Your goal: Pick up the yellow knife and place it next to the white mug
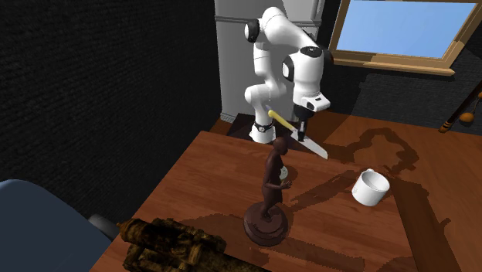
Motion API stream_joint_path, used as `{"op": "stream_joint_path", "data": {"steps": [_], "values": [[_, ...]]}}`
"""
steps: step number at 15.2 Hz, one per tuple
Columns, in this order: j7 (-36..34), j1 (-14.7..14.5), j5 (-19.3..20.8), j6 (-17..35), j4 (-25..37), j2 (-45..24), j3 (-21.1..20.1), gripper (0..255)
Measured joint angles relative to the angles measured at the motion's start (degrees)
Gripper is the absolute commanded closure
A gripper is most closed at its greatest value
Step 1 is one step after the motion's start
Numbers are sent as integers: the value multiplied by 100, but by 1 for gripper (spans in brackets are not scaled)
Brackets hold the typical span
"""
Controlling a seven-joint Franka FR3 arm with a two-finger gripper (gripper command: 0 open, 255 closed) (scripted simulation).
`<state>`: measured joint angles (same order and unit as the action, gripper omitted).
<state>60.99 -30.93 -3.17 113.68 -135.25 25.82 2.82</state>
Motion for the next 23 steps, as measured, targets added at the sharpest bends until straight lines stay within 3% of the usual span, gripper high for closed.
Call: {"op": "stream_joint_path", "data": {"steps": [7, 15, 23], "values": [[-943, -374, -209, 134, 486, -554, -697, 255], [-2004, -726, -179, 212, 1401, -1481, -1389, 255], [-2137, -777, -153, 738, 1130, -1732, -1488, 255]]}}
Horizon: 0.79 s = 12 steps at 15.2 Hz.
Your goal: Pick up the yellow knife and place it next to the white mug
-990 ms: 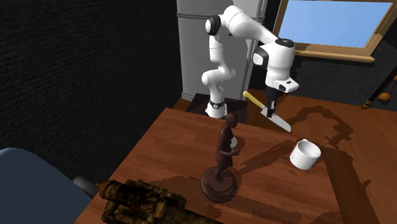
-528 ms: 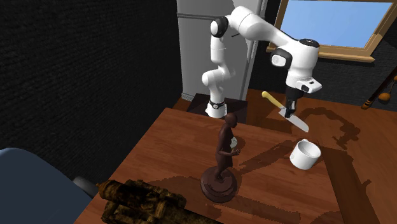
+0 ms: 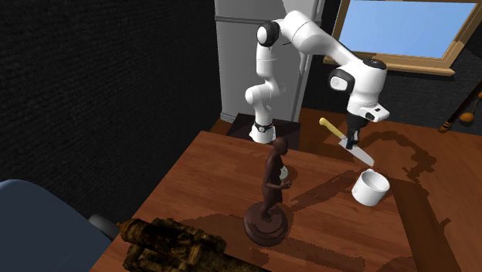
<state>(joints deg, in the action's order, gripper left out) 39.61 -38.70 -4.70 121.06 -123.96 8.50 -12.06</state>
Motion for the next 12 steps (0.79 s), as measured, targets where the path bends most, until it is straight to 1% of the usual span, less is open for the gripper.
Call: {"op": "stream_joint_path", "data": {"steps": [12], "values": [[4, -2, 41, 928, -576, -358, -28, 255]]}}
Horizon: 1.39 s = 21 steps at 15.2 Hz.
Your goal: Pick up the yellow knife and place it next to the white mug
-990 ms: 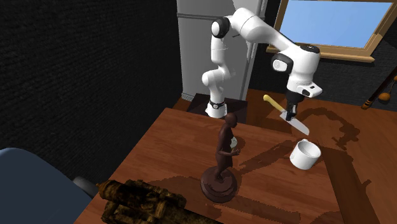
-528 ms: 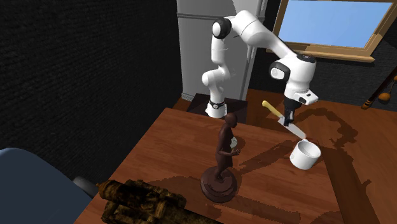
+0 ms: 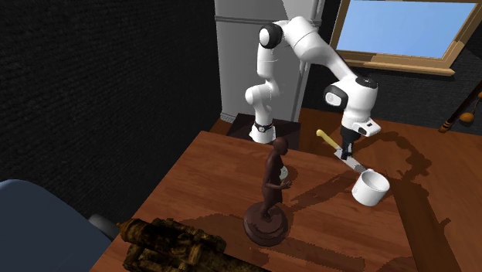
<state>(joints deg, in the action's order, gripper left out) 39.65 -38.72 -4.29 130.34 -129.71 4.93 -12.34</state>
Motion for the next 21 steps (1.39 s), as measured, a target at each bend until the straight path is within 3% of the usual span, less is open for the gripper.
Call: {"op": "stream_joint_path", "data": {"steps": [10, 17, 18, 21], "values": [[-26, 4, 89, 836, -371, -473, -11, 255], [-51, -6, 105, 930, -401, -535, -20, 255], [-52, -6, 105, 931, -401, -535, -21, 0], [-52, -6, 105, 931, -401, -536, -21, 0]]}}
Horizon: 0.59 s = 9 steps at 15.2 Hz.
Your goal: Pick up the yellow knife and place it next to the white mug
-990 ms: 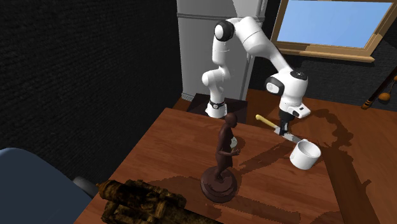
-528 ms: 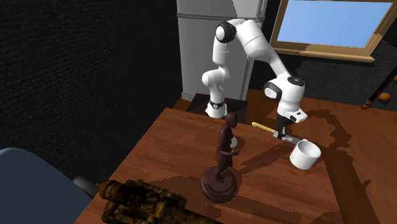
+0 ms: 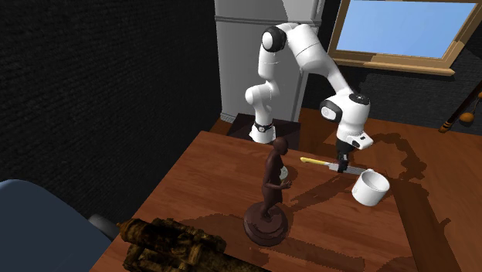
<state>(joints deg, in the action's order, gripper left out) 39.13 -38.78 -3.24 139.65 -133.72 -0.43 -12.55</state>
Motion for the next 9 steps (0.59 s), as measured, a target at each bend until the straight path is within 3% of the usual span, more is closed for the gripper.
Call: {"op": "stream_joint_path", "data": {"steps": [3, 9], "values": [[0, 0, 0, 0, 0, 0, 0, 0], [92, 20, -112, -678, 192, 498, 30, 0]]}}
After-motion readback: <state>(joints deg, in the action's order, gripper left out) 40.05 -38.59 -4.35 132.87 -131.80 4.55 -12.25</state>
